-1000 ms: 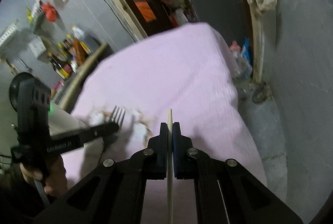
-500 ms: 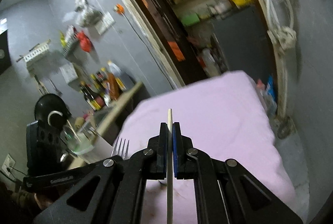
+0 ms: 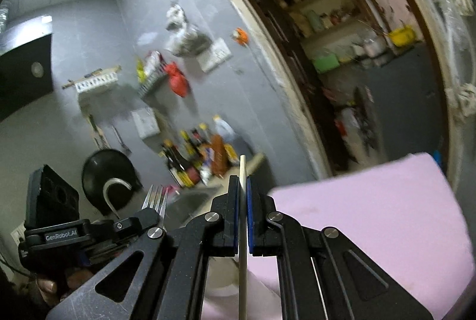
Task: Organize utensils
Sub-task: 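Lift the fork and chopstick and carry both over the white caddy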
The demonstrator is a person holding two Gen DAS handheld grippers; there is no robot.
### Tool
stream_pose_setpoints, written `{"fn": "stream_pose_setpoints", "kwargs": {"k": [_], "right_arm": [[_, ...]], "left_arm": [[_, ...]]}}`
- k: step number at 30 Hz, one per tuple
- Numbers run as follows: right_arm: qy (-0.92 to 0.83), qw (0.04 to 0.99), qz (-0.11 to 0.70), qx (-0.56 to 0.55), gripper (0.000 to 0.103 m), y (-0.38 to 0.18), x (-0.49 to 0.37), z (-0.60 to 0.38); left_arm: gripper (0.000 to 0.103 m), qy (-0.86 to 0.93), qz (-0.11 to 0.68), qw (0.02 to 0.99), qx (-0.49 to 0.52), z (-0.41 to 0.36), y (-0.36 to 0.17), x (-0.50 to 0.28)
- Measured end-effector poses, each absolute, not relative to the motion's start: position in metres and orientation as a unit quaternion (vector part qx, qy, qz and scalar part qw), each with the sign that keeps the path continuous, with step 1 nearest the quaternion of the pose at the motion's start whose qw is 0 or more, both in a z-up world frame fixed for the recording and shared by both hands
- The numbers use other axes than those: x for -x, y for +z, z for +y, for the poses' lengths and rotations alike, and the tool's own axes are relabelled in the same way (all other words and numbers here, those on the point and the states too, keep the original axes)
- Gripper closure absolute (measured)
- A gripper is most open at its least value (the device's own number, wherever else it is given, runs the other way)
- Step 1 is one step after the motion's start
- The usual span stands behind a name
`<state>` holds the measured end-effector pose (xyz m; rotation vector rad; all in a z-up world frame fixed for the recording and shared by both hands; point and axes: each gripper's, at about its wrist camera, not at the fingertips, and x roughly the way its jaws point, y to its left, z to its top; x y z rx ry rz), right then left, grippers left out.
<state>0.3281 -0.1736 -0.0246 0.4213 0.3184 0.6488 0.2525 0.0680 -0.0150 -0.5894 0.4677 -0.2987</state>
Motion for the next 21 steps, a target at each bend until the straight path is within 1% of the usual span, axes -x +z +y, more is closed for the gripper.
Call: {"fn": "stream_pose_setpoints", "kwargs": {"k": [3,6,9,13,18,21], "right_arm": [[0.327,0.91,0.122,-0.223,0.099,-0.014,-0.332,-0.154],[0.324,0.908,0.066,-0.256,0.099,-0.009,-0.331,-0.135],[0.299,0.912,0.043,-0.278,0.099,-0.013,-0.332,-0.122],[0.247,0.914,0.039,-0.32,0.099,-0.031,-0.338,-0.117],[0.18,0.934,0.021,-0.308,0.099,-0.043,-0.335,-0.11],[0.148,0.948,0.01,-0.281,0.099,-0.047,-0.33,-0.105]], "left_arm": [[0.099,-0.123,0.195,0.925,0.304,0.1,-0.005,-0.255],[0.099,-0.106,0.166,0.926,0.323,0.124,-0.003,-0.261],[0.099,-0.091,0.147,0.924,0.342,0.141,-0.009,-0.266],[0.099,-0.065,0.124,0.923,0.359,0.161,-0.02,-0.276],[0.099,-0.046,0.119,0.923,0.363,0.168,-0.037,-0.284],[0.099,-0.037,0.122,0.925,0.357,0.168,-0.046,-0.287]]}}
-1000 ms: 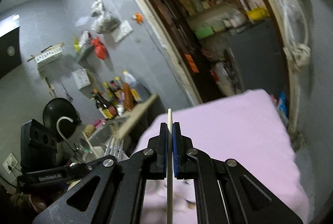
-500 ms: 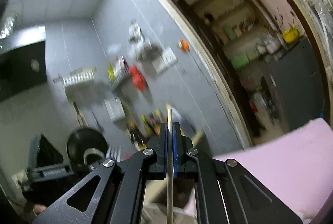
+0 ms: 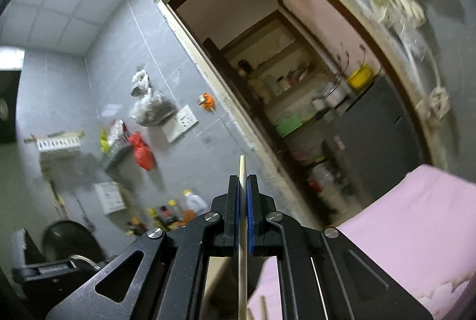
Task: Organize utensils
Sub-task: 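Lift the fork and chopstick and carry both over the white caddy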
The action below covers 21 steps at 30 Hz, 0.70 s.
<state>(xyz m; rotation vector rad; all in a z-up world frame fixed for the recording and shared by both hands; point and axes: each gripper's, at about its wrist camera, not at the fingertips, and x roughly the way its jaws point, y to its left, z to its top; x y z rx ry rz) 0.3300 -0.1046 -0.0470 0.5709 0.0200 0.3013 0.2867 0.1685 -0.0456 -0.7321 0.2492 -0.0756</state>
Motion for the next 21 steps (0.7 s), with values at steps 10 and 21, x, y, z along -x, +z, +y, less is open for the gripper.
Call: {"fn": "stream_pose_setpoints", "kwargs": {"k": [10,21], "right_arm": [[0.108,0.968,-0.01,-0.225,0.099,-0.044,-0.317,-0.095],[0.109,0.972,-0.026,-0.208,0.099,-0.044,-0.307,-0.092]], "left_arm": [[0.099,-0.041,0.127,0.929,0.346,0.16,-0.059,-0.288],[0.099,-0.032,0.121,0.939,0.321,0.151,-0.062,-0.285]]}}
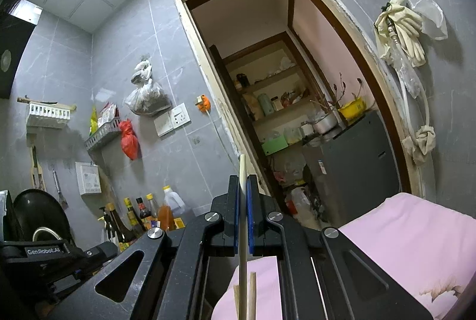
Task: Organize utensils
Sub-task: 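Lift the fork and chopstick and carry both over the white caddy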
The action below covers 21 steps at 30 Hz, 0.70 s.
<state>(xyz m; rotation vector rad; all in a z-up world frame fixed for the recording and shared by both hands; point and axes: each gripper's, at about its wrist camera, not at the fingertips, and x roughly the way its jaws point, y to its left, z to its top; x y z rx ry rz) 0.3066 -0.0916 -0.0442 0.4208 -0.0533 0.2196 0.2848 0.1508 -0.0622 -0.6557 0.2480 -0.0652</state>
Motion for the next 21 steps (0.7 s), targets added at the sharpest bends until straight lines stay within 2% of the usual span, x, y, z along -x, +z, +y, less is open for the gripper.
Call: {"fn": "stream_pose_setpoints", "kwargs": {"k": [17,20,21], "right_arm": [[0.13,0.975,0.023,-0.177,0.098,-0.05,-0.299,-0.087],[0.133,0.976,0.033,-0.172,0.096,-0.05,-0.296,-0.088],[0.132,0.976,0.035,-0.171,0.092,-0.05,-0.295,-0.088]], "left_arm": [[0.099,-0.039,0.13,0.945,0.297,0.143,-0.063,-0.274],[0.099,-0.042,0.132,0.946,0.292,0.144,-0.061,-0.271],[0.099,-0.042,0.132,0.947,0.289,0.144,-0.06,-0.27]]}}
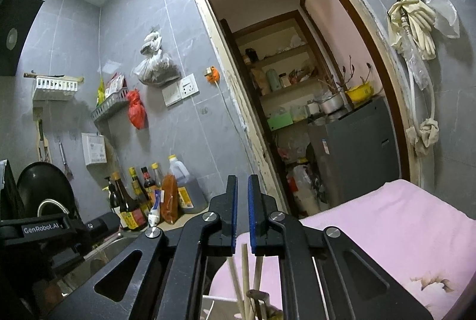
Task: Organize utensils
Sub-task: 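Lift the fork and chopstick and carry both over the white caddy, then open both tools to drop the fork and chopstick into the caddy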
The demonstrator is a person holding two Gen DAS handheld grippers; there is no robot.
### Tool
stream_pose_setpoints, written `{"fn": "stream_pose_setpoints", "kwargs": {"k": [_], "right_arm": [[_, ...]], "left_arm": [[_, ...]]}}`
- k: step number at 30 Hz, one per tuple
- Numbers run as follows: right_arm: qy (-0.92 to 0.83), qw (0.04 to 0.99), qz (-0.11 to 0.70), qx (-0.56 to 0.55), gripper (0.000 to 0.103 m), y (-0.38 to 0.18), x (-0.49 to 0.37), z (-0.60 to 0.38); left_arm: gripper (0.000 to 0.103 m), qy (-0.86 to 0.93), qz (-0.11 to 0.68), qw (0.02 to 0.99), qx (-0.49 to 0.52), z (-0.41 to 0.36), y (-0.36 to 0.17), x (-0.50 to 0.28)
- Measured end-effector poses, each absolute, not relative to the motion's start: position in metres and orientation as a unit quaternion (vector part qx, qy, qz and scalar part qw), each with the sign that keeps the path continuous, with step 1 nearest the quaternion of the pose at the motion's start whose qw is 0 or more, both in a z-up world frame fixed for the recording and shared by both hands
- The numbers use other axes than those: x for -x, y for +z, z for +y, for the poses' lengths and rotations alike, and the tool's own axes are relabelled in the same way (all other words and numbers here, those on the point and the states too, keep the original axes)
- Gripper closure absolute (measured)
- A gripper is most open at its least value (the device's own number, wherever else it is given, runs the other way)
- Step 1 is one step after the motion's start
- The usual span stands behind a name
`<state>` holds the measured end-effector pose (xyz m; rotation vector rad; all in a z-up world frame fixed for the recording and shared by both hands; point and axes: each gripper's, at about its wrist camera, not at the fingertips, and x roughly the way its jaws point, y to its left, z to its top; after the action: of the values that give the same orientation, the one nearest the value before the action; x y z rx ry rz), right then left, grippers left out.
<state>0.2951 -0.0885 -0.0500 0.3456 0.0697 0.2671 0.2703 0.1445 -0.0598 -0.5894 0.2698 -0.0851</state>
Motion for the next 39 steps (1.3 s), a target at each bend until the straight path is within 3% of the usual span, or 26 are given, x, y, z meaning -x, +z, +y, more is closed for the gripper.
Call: {"fn": "stream_pose_setpoints", "kwargs": {"k": [3,9,13,18,22,27,32,39], "right_arm": [[0.131,0.975,0.039,-0.173,0.075,-0.05,-0.291,-0.092],[0.127,0.977,0.055,-0.162,0.074,-0.045,-0.284,-0.1],[0.124,0.977,0.077,-0.157,0.065,-0.041,-0.281,-0.106],[0.127,0.976,0.102,-0.142,0.062,-0.038,-0.276,-0.11],[0.126,0.976,0.118,-0.129,0.054,-0.034,-0.266,-0.117],[0.124,0.976,0.138,-0.114,0.051,-0.028,-0.251,-0.129],[0.116,0.976,0.157,-0.095,0.037,-0.021,-0.231,-0.145],[0.105,0.974,0.185,-0.079,0.018,-0.006,-0.198,-0.176]], "left_arm": [[0.099,-0.041,0.134,0.949,0.282,0.146,-0.057,-0.266],[0.099,-0.042,0.148,0.955,0.254,0.139,-0.049,-0.26],[0.098,-0.04,0.159,0.958,0.234,0.132,-0.045,-0.257],[0.096,-0.031,0.171,0.964,0.201,0.122,-0.039,-0.249],[0.082,-0.023,0.183,0.967,0.174,0.111,-0.036,-0.241],[0.059,-0.019,0.19,0.969,0.16,0.098,-0.031,-0.229],[0.035,-0.006,0.192,0.973,0.124,0.076,-0.021,-0.208],[0.01,0.014,0.206,0.972,0.114,0.058,-0.012,-0.174]]}}
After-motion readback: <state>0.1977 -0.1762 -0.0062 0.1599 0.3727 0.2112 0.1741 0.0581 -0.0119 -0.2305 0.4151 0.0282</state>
